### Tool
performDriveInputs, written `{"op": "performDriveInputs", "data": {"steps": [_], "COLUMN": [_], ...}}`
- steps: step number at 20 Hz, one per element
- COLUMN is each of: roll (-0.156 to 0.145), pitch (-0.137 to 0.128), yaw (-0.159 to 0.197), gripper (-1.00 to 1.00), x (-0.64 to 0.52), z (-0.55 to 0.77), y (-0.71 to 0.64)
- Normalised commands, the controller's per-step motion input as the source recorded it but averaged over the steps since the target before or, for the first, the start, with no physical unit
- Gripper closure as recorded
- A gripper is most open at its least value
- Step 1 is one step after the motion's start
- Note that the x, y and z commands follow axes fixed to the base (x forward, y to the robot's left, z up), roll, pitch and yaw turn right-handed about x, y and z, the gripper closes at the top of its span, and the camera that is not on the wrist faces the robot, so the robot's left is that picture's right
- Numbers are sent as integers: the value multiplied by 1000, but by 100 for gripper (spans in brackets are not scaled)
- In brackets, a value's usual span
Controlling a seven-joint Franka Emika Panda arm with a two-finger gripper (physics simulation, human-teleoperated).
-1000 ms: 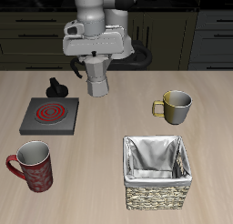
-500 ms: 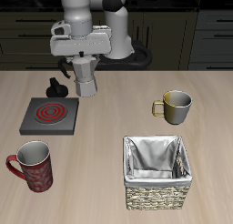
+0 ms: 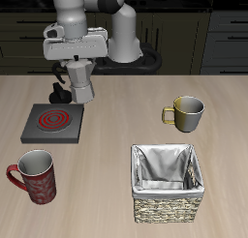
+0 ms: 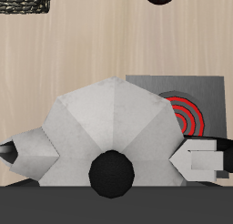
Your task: Place the moka pot on the stove
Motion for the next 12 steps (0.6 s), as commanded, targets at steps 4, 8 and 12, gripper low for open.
{"op": "performDriveInputs", "data": {"steps": [4,8,12], "roll": [-40,-37,-19], "pitch": [-11,-11,-11], "yaw": [4,9,16], "gripper": [100,100,100], "x": [-13,-39,-21], "z": [28,63,-39], "y": [-346,-342,-210]}}
